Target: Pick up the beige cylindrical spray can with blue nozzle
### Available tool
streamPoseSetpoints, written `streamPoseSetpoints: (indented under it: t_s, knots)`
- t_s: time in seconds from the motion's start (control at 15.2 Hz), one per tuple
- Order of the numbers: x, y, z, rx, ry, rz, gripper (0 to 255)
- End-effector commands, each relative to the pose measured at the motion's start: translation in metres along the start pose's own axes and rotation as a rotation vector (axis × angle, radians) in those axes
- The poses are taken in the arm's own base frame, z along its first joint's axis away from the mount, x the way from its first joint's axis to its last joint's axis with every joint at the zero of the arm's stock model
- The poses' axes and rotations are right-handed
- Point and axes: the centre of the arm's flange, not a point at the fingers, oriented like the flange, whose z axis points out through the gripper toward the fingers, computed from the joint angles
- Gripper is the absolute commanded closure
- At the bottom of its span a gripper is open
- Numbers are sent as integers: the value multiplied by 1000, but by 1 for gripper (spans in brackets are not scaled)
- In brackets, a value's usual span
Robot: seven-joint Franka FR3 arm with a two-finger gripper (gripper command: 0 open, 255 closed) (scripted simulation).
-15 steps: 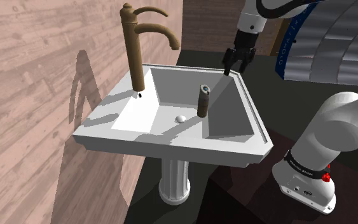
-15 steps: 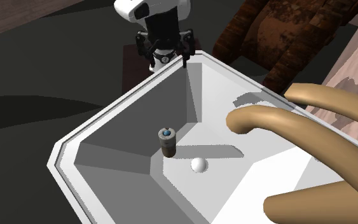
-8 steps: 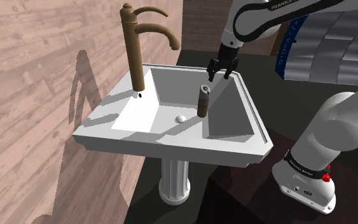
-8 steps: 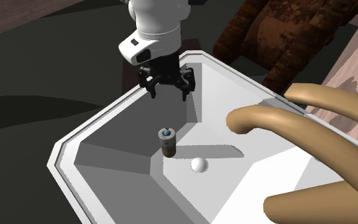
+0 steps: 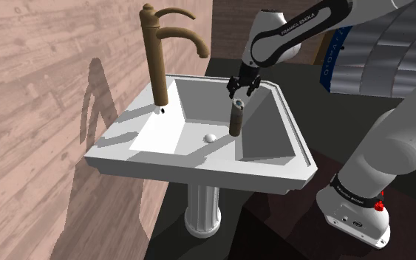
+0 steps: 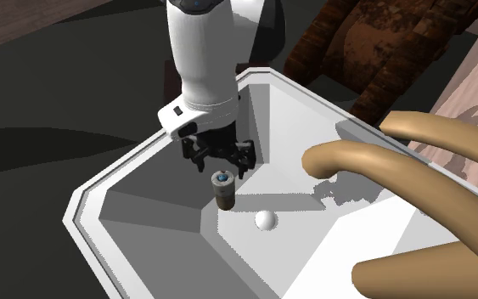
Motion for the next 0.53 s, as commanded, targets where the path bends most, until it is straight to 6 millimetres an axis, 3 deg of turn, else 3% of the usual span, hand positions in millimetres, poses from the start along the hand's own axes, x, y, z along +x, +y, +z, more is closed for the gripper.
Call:
streamPoseSetpoints:
  t_s: [0.0, 0.46]
  knots:
    - [4, -1, 13, 0, 7, 4, 0]
    - [-2, 2, 42, 0, 7, 4, 0]
